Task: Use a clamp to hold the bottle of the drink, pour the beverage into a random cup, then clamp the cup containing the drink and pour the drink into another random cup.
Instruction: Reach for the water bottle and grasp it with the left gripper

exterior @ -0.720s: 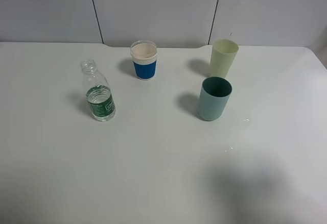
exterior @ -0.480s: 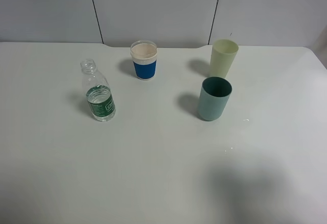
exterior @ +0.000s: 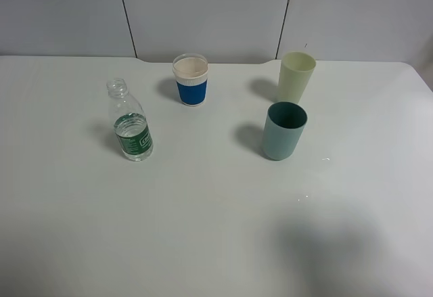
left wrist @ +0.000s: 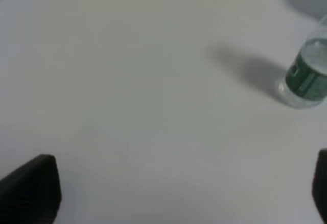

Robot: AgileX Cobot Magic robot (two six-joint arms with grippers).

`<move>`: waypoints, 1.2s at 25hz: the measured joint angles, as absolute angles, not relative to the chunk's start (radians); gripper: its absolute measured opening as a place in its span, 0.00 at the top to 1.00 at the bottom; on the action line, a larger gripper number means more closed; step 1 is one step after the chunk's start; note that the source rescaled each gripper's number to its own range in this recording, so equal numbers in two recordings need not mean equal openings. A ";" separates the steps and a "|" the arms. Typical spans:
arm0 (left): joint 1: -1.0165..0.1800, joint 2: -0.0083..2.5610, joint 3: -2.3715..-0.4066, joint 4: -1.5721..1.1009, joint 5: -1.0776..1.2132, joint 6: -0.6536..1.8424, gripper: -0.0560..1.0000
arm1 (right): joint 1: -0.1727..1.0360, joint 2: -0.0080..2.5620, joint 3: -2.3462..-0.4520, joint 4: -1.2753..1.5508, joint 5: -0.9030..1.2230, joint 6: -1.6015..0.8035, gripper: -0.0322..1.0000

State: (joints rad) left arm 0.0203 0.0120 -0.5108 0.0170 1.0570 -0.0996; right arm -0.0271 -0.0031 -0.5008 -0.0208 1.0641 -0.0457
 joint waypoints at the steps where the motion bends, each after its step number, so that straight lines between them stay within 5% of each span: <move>1: 0.020 0.019 -0.511 0.017 1.057 -0.100 0.00 | -0.027 -0.003 -0.501 -0.021 1.064 -0.046 0.00; 22: 0.013 0.685 -0.528 -0.036 1.003 0.218 0.00 | -0.027 -0.003 -0.501 -0.021 1.064 -0.046 0.00; 30: -0.172 0.872 -0.479 -0.088 0.729 0.234 0.00 | -0.027 -0.003 -0.501 -0.021 1.064 -0.046 0.00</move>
